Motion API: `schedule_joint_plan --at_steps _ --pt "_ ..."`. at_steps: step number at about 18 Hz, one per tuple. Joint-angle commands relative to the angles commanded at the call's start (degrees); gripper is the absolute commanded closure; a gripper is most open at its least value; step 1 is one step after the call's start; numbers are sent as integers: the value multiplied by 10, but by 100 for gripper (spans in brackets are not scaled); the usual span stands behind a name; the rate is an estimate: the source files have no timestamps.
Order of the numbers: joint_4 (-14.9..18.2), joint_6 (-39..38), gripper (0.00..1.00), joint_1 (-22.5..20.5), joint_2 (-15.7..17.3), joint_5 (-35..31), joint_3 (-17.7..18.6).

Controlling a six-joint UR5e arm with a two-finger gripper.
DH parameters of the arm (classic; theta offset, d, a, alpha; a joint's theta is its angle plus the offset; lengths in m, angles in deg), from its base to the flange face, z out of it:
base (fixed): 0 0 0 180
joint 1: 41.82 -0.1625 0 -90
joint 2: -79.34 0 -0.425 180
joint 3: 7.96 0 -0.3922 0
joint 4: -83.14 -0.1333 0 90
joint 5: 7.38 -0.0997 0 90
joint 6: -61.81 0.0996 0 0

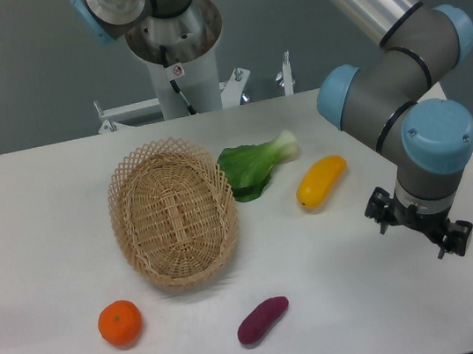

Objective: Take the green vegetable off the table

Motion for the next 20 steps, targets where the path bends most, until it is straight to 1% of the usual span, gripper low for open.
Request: schedule_joint_plan --at_steps 9,15,17,19,20 --pt "0 0 0 -1 -1 1 1" --pt "-3 -6 0 -8 4 24 9" --pt "-23 -9 0 -7 7 23 22" --pt "-48 -8 0 -6 18 21 45" --pt "-48 -7 0 -7 21 25 51"
